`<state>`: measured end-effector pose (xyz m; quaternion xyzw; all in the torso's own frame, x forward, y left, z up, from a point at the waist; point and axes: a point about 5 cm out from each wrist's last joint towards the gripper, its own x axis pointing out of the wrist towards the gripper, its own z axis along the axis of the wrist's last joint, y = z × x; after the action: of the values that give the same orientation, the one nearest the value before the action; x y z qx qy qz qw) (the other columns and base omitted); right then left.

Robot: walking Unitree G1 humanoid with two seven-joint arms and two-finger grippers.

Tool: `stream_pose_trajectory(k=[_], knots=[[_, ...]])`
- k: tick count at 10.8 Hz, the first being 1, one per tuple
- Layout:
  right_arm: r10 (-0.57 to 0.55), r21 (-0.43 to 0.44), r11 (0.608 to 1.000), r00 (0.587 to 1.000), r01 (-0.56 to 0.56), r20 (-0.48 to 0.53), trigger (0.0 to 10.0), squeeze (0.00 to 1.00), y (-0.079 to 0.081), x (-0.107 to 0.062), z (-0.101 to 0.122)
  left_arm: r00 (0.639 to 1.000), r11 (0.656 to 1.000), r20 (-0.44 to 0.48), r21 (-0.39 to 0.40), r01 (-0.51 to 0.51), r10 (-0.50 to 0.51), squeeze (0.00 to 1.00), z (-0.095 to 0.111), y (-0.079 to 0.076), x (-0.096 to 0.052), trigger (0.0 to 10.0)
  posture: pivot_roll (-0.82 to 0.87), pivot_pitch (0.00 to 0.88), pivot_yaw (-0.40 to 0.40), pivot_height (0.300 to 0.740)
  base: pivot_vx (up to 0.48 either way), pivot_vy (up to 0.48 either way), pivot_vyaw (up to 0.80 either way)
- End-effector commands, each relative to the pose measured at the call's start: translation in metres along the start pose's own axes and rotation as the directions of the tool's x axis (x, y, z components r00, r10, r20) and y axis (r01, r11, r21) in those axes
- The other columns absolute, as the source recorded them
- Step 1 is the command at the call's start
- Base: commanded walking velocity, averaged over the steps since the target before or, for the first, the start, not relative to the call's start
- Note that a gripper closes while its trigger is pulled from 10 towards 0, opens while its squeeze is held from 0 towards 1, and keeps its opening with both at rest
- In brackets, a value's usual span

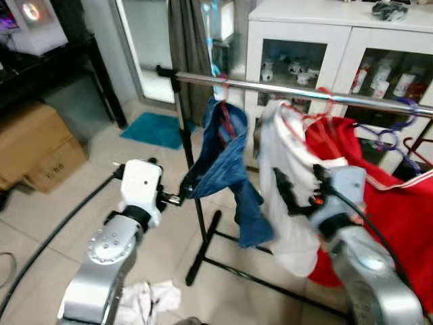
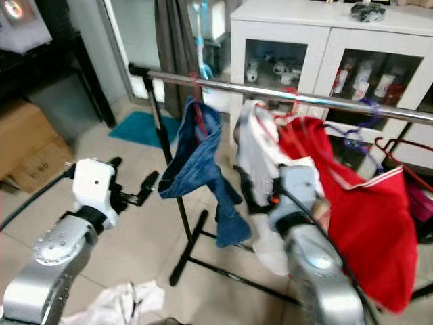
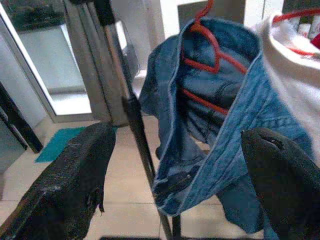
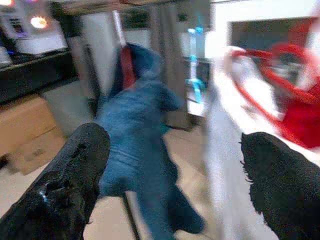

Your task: Hang hanger

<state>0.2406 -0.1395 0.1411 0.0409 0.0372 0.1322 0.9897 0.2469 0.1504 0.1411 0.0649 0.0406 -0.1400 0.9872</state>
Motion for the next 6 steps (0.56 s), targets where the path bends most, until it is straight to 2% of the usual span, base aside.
stream_pose_trajectory(k=[1, 2, 3, 4, 6], knots=[[-0.006, -0.016, 1.0, 1.0, 0.005, -0.031, 10.0, 1.0, 0.0016, 0.0015, -0.0028, 1.0, 1.0, 0.004, -0.004, 0.007, -0.007, 0.79, 0.0014, -0.0022, -0.0001, 10.0, -0.04, 0.0, 0.078, 0.74, 0.0, 0.0, 0.0], [-0.003, 0.016, 1.0, 0.999, 0.003, -0.034, 10.0, 1.0, 0.0035, 0.0026, -0.004, 1.0, 1.0, 0.003, 0.002, 0.014, -0.014, 0.3, 0.0015, -0.0043, 0.0001, 10.0, -0.03, 0.0, 0.077, 0.74, 0.0, 0.0, 0.0], [-0.005, 0.013, 1.0, 0.998, 0.005, -0.056, 10.0, 1.0, 0.0037, 0.0041, -0.0068, 1.0, 0.999, 0.001, 0.018, 0.028, -0.028, 0.0, 0.0012, -0.0064, 0.0008, 10.0, -0.03, 0.0, 0.074, 0.74, 0.0, 0.0, 0.0], [0.007, 0.043, 0.999, 0.999, -0.005, -0.038, 10.0, 1.0, 0.0055, 0.0069, -0.0039, 1.0, 1.0, -0.007, 0.012, 0.02, -0.02, 0.0, 0.0002, -0.0052, 0.0015, 10.0, -0.03, 0.0, 0.075, 0.74, 0.0, 0.0, 0.0], [-0.023, 0.039, 0.999, 0.999, 0.024, -0.022, 10.0, 1.0, 0.0026, 0.0107, 0.0006, 1.0, 1.0, -0.002, 0.008, 0.023, -0.023, 0.01, 0.0014, -0.0043, 0.0028, 10.0, -0.03, 0.0, 0.073, 0.74, 0.304, 0.0, 0.77]])
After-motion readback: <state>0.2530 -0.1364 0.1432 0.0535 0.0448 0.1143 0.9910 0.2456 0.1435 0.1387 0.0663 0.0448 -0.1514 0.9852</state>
